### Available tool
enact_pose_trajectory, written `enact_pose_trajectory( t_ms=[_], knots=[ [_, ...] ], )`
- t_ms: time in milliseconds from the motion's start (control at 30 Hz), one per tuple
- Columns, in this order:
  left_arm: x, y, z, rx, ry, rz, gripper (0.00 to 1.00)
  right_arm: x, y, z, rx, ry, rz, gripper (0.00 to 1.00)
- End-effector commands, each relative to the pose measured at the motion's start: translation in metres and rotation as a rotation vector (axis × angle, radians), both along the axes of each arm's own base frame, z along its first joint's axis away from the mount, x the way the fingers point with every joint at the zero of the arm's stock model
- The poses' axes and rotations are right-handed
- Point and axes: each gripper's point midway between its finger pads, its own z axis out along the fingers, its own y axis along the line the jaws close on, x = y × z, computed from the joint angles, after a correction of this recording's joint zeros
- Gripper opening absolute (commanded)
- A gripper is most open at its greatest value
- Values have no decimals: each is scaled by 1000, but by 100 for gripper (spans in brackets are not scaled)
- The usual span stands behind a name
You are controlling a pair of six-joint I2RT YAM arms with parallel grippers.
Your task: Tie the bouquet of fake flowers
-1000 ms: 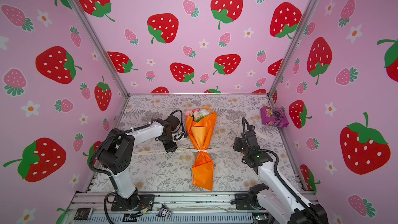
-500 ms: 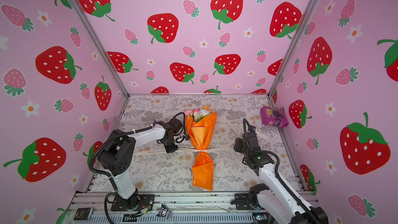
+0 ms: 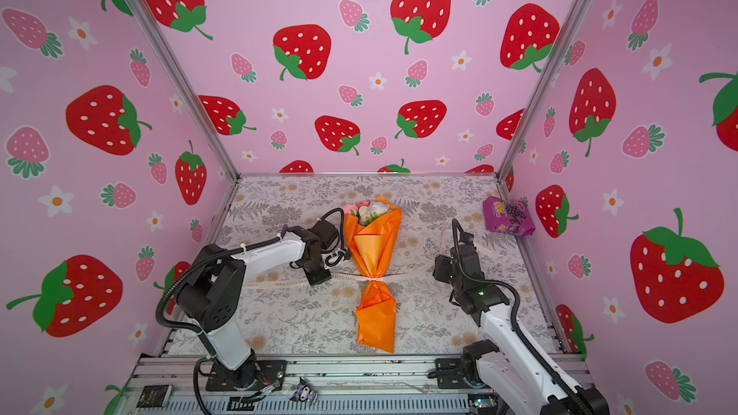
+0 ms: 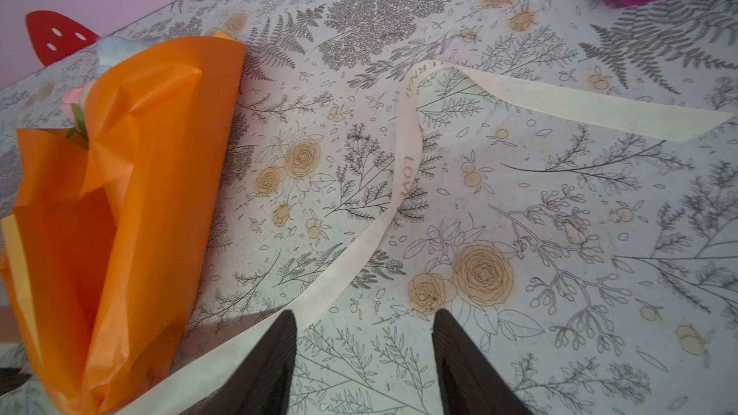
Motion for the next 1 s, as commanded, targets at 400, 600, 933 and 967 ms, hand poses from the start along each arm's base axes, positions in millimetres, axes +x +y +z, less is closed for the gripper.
enact_pose_trajectory(
  t_ms=[400, 600, 933, 967],
  knots=[
    [-11, -95, 129, -591, -123, 61, 0, -38, 128, 70, 320, -294, 759, 52],
    [-17, -115, 142, -683, -126, 41, 0, -43, 155, 58, 55, -459, 953, 52],
    [-18, -123, 139, -706, -151, 48, 0, -60, 207, 75, 78, -661, 1156, 58],
    [-18, -123, 139, -707, -154, 51, 0, -59, 211, 73, 85, -652, 1152, 58]
  ],
)
